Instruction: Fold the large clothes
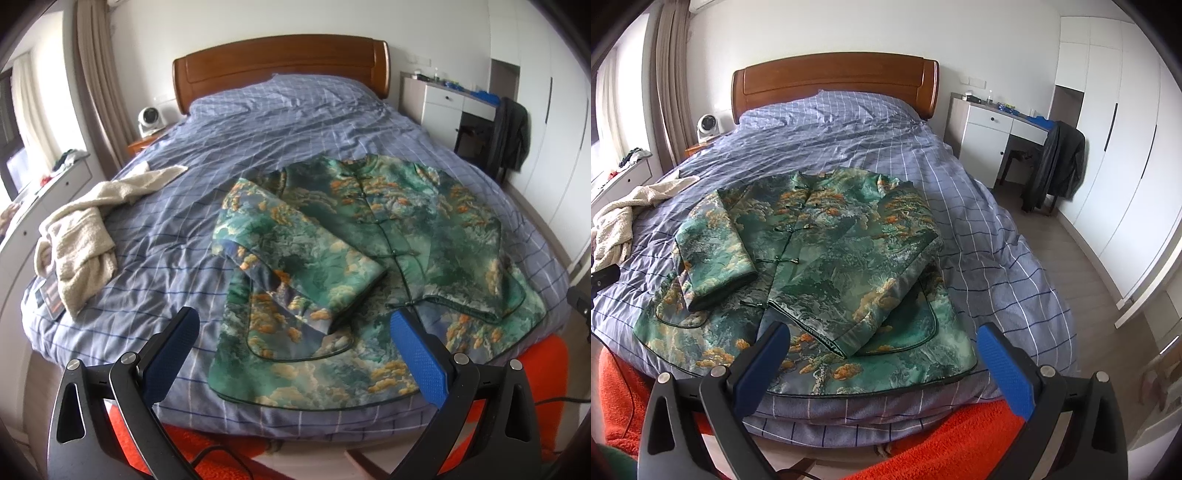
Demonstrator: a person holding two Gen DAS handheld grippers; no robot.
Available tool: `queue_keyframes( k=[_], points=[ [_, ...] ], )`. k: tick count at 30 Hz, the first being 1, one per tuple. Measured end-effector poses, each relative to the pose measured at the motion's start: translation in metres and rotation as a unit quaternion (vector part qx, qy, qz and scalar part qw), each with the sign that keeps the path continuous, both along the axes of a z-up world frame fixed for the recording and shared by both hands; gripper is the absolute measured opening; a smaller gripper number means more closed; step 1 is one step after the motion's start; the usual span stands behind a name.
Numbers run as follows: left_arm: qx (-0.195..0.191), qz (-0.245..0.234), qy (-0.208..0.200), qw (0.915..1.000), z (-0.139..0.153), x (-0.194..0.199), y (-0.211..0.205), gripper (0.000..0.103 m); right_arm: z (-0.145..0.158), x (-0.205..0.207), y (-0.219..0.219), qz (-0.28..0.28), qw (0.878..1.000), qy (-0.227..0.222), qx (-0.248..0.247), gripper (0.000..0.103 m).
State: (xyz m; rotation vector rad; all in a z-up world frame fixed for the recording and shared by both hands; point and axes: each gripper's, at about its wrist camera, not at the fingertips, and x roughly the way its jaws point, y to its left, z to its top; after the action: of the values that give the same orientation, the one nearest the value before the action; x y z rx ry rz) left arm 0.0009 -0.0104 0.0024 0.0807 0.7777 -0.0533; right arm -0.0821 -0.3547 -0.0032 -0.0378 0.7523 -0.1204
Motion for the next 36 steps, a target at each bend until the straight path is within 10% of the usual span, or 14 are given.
queue_keyframes(
  k=[36],
  points=[
    [0.012, 0.024, -0.007, 0.9996, -0.004, -0.002, 0.012, 0.103, 0.005, -0.006, 0.022, 0.088, 0.996, -0.029, -0.002, 0.103]
  ],
)
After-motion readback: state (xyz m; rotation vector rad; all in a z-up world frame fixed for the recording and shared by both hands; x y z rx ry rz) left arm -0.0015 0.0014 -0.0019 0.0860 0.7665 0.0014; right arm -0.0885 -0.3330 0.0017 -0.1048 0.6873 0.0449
